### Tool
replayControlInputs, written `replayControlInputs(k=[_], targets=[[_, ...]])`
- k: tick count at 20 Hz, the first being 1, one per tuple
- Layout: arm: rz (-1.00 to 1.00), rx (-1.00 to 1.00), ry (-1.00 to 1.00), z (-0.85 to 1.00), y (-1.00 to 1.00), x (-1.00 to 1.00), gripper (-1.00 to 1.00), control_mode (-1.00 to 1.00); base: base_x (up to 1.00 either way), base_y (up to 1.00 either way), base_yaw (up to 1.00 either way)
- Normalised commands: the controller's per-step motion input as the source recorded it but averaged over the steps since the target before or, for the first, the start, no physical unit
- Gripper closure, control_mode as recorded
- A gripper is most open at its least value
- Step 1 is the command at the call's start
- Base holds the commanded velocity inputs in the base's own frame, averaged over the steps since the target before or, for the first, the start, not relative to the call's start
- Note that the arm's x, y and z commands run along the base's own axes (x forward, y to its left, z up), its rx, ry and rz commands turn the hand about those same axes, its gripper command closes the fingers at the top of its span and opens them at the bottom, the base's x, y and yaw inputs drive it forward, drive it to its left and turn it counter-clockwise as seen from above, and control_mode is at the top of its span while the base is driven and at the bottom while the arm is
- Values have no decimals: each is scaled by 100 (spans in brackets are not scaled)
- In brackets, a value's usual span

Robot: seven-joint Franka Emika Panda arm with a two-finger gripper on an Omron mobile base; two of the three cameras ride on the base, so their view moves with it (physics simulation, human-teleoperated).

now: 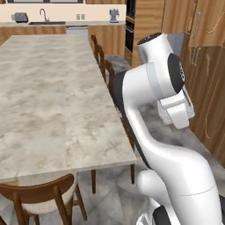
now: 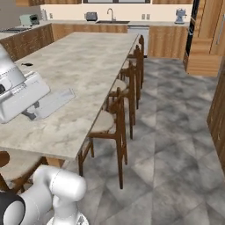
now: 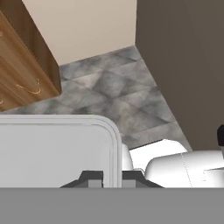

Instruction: Retrieve the tupperware from the cabinet, then place the raw meat into the tupperware to avoid contamination.

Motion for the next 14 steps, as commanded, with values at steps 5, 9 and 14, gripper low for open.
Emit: replayControlInputs(k=[5, 9, 14], targets=[[0, 0, 0, 0, 0, 0, 100, 100, -17, 100, -1], [0, 0, 0, 0, 0, 0, 100, 100, -15, 100, -1], [0, 0, 0, 0, 0, 0, 100, 100, -11, 95, -2]])
